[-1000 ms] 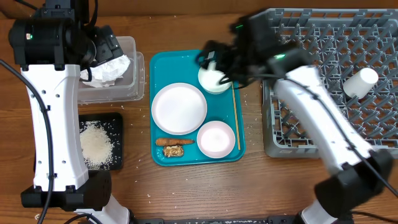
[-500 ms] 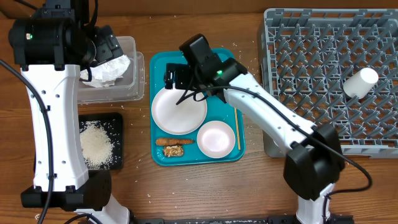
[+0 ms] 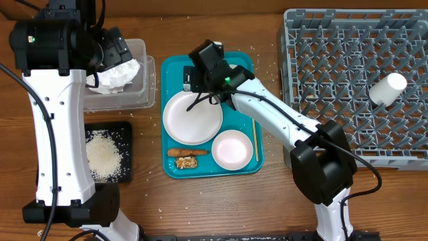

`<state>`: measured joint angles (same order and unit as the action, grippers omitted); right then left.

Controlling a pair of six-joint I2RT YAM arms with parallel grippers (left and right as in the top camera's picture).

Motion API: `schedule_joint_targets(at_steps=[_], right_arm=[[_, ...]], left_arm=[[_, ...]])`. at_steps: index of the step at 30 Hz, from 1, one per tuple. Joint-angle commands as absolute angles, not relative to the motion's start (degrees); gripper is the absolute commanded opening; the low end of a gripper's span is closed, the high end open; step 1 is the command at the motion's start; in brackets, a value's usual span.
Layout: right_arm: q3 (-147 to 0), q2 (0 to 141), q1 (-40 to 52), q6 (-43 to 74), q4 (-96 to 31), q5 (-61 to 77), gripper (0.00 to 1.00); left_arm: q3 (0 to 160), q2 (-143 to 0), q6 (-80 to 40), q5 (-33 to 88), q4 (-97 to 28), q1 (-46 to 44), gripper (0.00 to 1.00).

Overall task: Sort waste into correct bins and load items into the dishwasher
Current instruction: 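Lift the white cup with the right gripper and carry it to the rack, then lower the cup into the grey rack and open the right gripper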

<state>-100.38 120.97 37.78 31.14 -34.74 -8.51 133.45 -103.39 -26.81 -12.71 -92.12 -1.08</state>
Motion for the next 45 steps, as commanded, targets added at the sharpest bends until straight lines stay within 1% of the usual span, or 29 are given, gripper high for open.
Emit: schedule_joint_targets(at_steps=[1,10,14,16,22,24,27,28,29,37,41,45], right_arm=[[-100.3,123.5,36.4,29.6,-33.6,-13.0,0.91],[-100.3,128.7,34.8,30.0,-32.6,-13.3,0.89],[-100.4,128.7,34.8,30.0,-31.7,-13.3,0.79],[-100.4,128.7,34.8,30.0,-31.3,-13.2,0.72],[-101.8,128.7,34.7,30.0,-33.1,-13.2,0.33],[-102.7,128.6,34.7,30.0,-34.0,-12.8,0.26],[-104.3,128.2,34.6,30.0,-35.7,-11.7,0.12],[-105.1,128.0,34.4,30.0,-36.8,-11.6,0.06],[-105.8,127.7,34.3,30.0,-37.6,-11.5,0.04],[-115.9,121.3,29.7,30.0,-49.4,-11.5,0.04],[-121.3,115.7,23.3,30.0,-56.3,-9.3,0.04],[-121.9,110.0,13.0,30.0,-59.3,-1.7,0.04]], left_arm=[[133.2,-103.8,-26.8,-13.5,-92.1,-1.2,1.0],[133.2,-103.8,-26.8,-13.5,-92.1,-1.2,1.0],[133.2,-103.8,-26.8,-13.5,-92.1,-1.2,1.0],[133.2,-103.8,-26.8,-13.5,-92.1,-1.2,1.0],[133.2,-103.8,-26.8,-13.5,-92.1,-1.2,1.0],[133.2,-103.8,-26.8,-13.5,-92.1,-1.2,1.0],[133.2,-103.8,-26.8,-13.5,-92.1,-1.2,1.0],[133.2,-103.8,-26.8,-13.5,-92.1,-1.2,1.0],[133.2,-103.8,-26.8,-13.5,-92.1,-1.2,1.0],[133.2,-103.8,-26.8,-13.5,-92.1,-1.2,1.0],[133.2,-103.8,-26.8,-13.5,-92.1,-1.2,1.0],[133.2,-103.8,-26.8,-13.5,-92.1,-1.2,1.0]])
